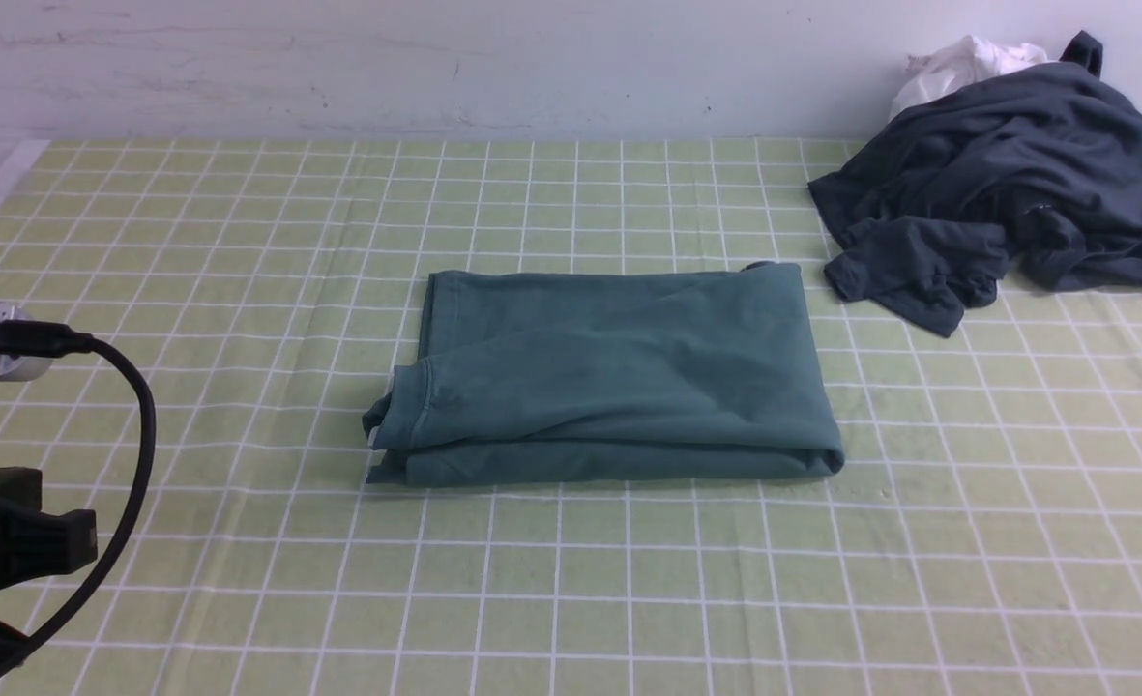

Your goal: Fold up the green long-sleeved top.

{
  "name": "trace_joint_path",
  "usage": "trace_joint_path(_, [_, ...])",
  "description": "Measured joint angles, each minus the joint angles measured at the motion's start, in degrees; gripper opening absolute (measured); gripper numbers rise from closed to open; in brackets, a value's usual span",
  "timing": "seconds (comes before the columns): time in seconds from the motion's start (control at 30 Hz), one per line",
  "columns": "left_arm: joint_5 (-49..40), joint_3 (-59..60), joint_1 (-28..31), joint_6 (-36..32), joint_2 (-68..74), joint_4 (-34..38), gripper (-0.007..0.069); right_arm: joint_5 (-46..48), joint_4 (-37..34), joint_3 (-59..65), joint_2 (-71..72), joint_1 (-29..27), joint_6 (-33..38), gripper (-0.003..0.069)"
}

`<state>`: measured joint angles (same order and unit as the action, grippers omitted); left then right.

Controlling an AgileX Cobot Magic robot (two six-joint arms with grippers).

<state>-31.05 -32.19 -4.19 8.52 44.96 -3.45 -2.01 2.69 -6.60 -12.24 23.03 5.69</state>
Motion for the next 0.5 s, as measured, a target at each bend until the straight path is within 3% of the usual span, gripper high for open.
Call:
trace_joint_path(0.07, [0.0,0.0,0.0,0.0,0.0,0.0,-0.0004,-5.8,-0.1,5.3,8.5,0.0,-1.7,-0.0013])
trace_joint_path(0.23, [-0.1,0.1,0.0,0.0,0.1,0.1,-0.0004,-11.9,0.2,8.1,12.3,-0.1,-2.6,-0.0014])
trace_joint_path(0.37, [-0.1,0.2,0.0,-0.1,0.1,0.0,-0.0004,-10.1,0.2,8.1,10.4,-0.1,-2.8,-0.0014])
trace_joint_path(0.5, [-0.1,0.2,0.0,-0.1,0.1,0.0,-0.0004,-1.3,-0.8,8.1,10.7,-0.5,-2.8,-0.0014])
